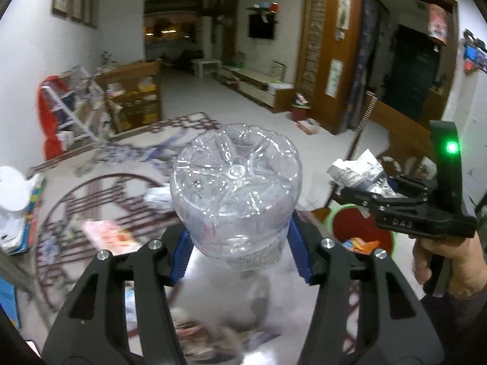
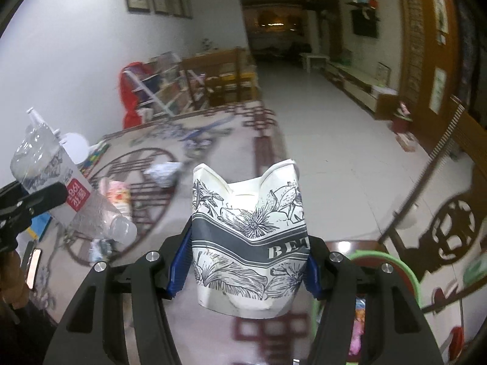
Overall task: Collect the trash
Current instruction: 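Carry the paper cup and plastic bottle over the bin, then open both grippers to drop the cup and bottle into the bin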
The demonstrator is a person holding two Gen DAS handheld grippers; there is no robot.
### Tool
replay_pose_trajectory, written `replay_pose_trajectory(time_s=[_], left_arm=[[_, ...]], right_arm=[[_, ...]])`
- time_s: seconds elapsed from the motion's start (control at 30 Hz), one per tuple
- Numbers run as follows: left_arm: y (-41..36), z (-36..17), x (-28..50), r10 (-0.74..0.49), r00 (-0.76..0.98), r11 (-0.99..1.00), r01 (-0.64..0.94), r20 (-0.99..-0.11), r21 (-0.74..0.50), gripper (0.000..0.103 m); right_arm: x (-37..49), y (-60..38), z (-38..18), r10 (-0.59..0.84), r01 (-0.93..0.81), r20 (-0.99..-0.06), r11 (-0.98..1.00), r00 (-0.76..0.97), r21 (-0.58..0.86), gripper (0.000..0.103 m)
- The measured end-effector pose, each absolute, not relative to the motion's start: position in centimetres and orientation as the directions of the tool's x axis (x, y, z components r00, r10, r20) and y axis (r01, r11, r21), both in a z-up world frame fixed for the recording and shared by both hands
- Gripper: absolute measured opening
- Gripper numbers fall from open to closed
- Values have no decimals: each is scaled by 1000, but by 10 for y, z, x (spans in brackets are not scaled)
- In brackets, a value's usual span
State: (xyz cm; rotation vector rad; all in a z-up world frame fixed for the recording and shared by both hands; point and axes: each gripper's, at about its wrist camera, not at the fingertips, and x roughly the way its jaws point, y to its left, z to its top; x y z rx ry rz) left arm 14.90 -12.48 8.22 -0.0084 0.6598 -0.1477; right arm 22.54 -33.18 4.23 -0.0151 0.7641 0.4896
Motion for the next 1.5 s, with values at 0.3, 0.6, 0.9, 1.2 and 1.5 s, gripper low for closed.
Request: replay_pose_trajectory(time_s=[0.3, 0.6, 0.9, 1.2, 1.5], left_arm=[[-208, 55, 179, -288, 713, 953, 283, -640, -113, 53], [-285, 43, 201, -401, 655, 904, 395, -640, -162, 53], [-336, 10, 217, -454, 577, 871, 448, -680, -201, 53], [-360, -10, 229, -442, 540, 870, 454, -716, -194, 54], [-353, -10, 233, -435, 554, 882, 421, -710, -212, 94]], right_arm=[[228, -424, 22, 311, -272, -692, 947, 651, 169, 58], [233, -489, 10, 220, -147, -708, 976, 671, 164, 57], [244, -519, -9, 188, -92, -729, 981, 659, 170, 57], [249, -532, -21, 162, -50, -751, 984, 640, 169, 58], [250, -524, -18, 110, -48, -748, 993, 655, 104, 71]])
